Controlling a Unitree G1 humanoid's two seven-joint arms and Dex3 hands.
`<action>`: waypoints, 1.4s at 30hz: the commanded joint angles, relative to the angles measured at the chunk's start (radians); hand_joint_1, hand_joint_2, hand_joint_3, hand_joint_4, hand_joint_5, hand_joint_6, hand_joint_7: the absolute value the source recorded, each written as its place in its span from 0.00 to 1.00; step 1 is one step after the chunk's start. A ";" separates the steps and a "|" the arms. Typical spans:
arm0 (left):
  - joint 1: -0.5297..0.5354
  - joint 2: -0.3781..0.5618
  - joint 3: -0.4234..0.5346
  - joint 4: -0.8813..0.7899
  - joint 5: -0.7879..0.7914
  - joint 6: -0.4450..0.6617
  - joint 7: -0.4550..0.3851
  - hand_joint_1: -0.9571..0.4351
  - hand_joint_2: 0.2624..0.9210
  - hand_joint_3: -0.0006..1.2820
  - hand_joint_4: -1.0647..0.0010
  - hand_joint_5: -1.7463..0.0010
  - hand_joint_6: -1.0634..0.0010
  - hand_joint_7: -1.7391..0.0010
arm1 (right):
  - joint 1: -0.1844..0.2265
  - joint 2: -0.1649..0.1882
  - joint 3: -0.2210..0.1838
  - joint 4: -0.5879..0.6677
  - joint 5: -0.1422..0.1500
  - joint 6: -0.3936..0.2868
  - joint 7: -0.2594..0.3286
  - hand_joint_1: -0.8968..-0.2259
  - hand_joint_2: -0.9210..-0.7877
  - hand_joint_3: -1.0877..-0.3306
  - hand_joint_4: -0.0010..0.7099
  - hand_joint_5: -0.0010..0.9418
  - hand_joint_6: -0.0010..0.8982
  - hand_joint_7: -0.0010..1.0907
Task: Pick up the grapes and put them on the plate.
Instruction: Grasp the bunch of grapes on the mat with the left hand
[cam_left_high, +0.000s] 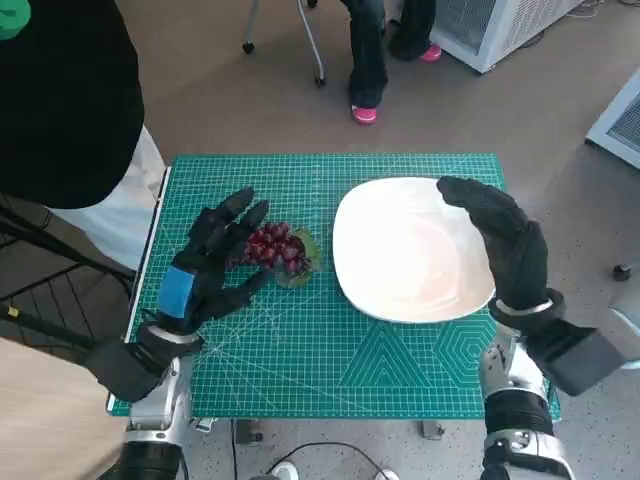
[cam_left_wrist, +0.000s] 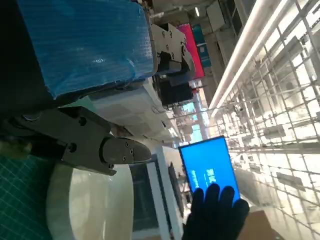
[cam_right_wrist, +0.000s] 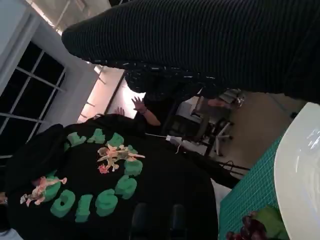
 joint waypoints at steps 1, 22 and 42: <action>-0.024 0.102 -0.005 -0.085 0.251 0.042 0.113 0.46 1.00 0.06 0.74 1.00 0.84 0.82 | 0.016 0.002 -0.002 0.009 0.006 0.005 0.011 0.60 0.00 0.74 0.50 0.00 0.36 0.00; -0.189 0.216 -0.229 -0.295 0.795 0.681 0.052 0.38 0.76 0.00 0.90 1.00 0.76 0.98 | 0.009 0.002 -0.003 0.021 -0.007 0.009 -0.002 0.62 0.00 0.74 0.51 0.00 0.37 0.00; -0.437 0.180 -0.445 0.028 0.879 0.861 -0.015 0.41 0.76 0.00 0.91 1.00 0.75 1.00 | 0.010 -0.003 -0.006 0.018 -0.008 0.009 -0.007 0.63 0.00 0.74 0.51 0.00 0.37 0.00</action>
